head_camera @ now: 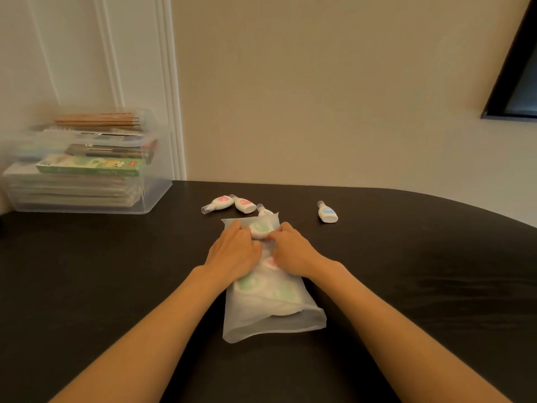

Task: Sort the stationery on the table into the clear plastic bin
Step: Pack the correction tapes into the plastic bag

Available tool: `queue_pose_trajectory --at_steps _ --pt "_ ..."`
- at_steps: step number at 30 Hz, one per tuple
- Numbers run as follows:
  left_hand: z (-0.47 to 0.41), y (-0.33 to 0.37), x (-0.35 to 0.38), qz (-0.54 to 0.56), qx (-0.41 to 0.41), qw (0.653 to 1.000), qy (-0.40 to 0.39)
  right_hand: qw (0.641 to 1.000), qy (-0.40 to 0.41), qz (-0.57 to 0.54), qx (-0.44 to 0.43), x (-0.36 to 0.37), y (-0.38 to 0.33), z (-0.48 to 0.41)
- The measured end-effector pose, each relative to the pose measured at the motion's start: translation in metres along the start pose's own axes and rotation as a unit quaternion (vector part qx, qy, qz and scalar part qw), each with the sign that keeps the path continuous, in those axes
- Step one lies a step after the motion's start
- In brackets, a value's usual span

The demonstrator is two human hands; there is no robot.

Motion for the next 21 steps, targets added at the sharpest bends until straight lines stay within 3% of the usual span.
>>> queue_pose_trajectory --at_steps 5,9,11,13,15,21 --pt "-0.005 -0.003 0.002 0.018 0.002 0.998 -0.058 0.998 -0.052 0.001 0.028 -0.002 -0.003 -0.004" --pt "-0.004 -0.002 -0.001 0.024 0.001 0.996 -0.082 0.999 -0.017 -0.035 0.033 -0.001 -0.001 0.003" --pt "0.003 -0.002 -0.006 0.042 -0.006 0.998 -0.038 0.992 0.050 -0.108 0.033 0.001 0.003 0.012" --pt "0.015 -0.004 -0.014 0.037 -0.002 0.998 0.053 0.976 0.129 -0.172 0.011 0.003 0.006 0.024" --pt "0.029 -0.003 -0.021 0.010 0.022 0.991 0.130 0.967 0.174 -0.183 -0.031 0.005 0.007 0.033" --pt "0.056 0.009 -0.017 -0.052 0.098 0.980 0.165 0.976 0.161 -0.106 -0.098 0.000 -0.002 0.045"
Point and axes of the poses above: each hand's wrist, its own z-axis away from the middle knuckle, its own x-axis out of the palm, y = z × x, the point moved 2 cm from there along -z, towards the middle knuckle, and after that the axes turned 9 degrees about x, right-handed, at the moved point
